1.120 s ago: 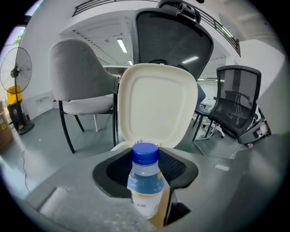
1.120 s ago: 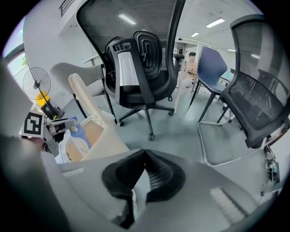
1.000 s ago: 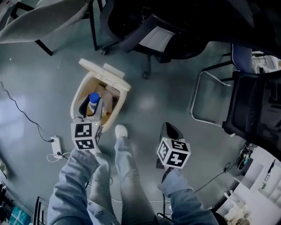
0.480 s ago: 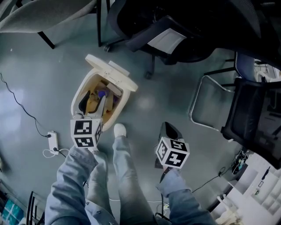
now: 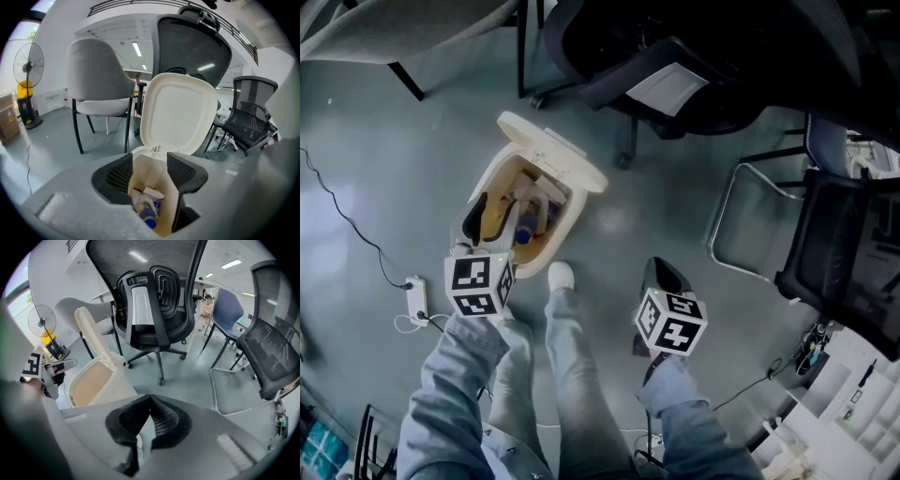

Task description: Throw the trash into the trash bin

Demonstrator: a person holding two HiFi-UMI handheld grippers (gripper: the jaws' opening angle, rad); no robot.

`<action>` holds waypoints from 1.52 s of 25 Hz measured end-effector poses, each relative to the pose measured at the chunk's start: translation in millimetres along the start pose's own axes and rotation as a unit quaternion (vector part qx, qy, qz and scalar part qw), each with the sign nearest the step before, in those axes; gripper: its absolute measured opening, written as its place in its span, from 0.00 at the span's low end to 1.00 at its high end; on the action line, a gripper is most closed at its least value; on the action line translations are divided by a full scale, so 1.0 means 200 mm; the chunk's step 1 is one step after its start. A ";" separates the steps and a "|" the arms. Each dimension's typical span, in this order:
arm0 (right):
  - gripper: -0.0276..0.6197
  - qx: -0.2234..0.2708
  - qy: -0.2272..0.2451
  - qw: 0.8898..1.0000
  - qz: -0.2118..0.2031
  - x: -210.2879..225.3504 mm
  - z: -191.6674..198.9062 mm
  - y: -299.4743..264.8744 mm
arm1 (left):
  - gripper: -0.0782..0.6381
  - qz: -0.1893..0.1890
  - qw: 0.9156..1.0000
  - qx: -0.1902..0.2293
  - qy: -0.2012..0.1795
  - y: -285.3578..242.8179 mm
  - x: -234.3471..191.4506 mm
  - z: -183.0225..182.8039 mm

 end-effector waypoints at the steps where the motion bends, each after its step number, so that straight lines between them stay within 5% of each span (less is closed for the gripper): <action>1: 0.05 0.000 0.000 1.000 0.000 -0.01 0.00 0.00 | 0.44 0.000 1.000 0.000 0.000 0.01 0.00 0.00; 8: 0.05 0.013 -0.001 1.000 -0.005 -0.08 -0.05 0.02 | 0.42 0.006 1.000 0.013 0.015 0.11 -0.01 -0.05; 13: 0.05 0.030 -0.022 0.999 -0.017 -0.17 -0.09 0.05 | 0.40 0.005 1.000 0.018 -0.007 0.27 -0.04 -0.15; 17: 0.05 0.054 -0.029 0.998 -0.030 -0.28 -0.21 0.16 | 0.32 0.016 0.999 0.023 0.027 0.47 -0.07 -0.31; 21: 0.05 0.083 -0.004 0.995 -0.049 -0.38 -0.34 0.38 | 0.21 0.035 0.998 0.044 0.035 0.71 0.01 -0.54; 29: 0.05 0.136 0.065 0.987 -0.057 -0.45 -0.57 0.96 | 0.12 0.031 0.995 0.085 -0.027 1.31 0.03 -0.91; 38: 0.05 0.243 0.039 0.969 -0.028 -0.41 -0.76 1.62 | 0.12 -0.019 0.991 0.132 0.014 1.80 0.00 -1.20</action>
Point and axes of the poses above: the fingertips, and each gripper's own axes: y backward along the fingers, x to its right, z out of its underside, the point moved 9 cm from there along y, backward along the fingers, and after that the axes turned 8 degrees about y, right-handed, at the moved point
